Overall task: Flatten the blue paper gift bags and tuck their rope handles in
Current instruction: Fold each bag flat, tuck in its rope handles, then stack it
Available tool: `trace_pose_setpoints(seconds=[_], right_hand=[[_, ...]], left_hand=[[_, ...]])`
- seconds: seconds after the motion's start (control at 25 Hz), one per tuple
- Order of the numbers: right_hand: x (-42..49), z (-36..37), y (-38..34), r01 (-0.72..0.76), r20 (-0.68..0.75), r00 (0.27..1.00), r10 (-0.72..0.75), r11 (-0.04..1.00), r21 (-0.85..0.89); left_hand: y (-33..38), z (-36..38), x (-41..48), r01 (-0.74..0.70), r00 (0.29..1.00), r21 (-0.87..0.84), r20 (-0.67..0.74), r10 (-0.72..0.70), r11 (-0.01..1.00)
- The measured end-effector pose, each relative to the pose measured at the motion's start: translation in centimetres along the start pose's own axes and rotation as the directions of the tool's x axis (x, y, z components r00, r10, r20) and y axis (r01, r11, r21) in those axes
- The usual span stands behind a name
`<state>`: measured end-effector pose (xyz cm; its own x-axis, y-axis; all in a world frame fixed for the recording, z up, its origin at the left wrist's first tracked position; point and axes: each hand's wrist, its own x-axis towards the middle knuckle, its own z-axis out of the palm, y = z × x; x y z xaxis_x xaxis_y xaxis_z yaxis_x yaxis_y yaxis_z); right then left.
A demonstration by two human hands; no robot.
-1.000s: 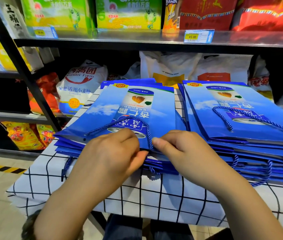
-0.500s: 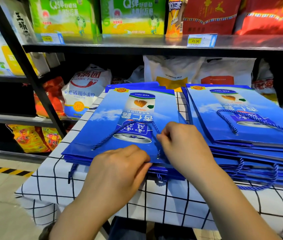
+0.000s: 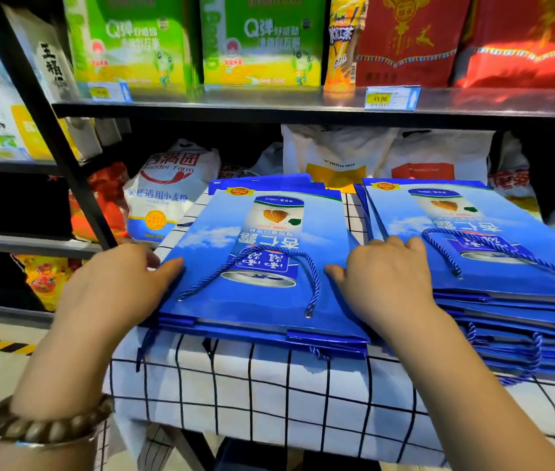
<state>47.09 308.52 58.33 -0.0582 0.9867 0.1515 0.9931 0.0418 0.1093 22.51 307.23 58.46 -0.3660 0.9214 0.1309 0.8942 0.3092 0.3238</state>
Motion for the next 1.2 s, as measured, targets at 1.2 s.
trace_pose_setpoints(seconds=[1.2], right_hand=[[-0.5,-2.8,24.6,-0.395,0.028,0.842,0.539,0.579,0.713]], left_hand=[[22.2,5.1,-4.1,-0.391,0.882,-0.549,0.007,0.471,0.739]])
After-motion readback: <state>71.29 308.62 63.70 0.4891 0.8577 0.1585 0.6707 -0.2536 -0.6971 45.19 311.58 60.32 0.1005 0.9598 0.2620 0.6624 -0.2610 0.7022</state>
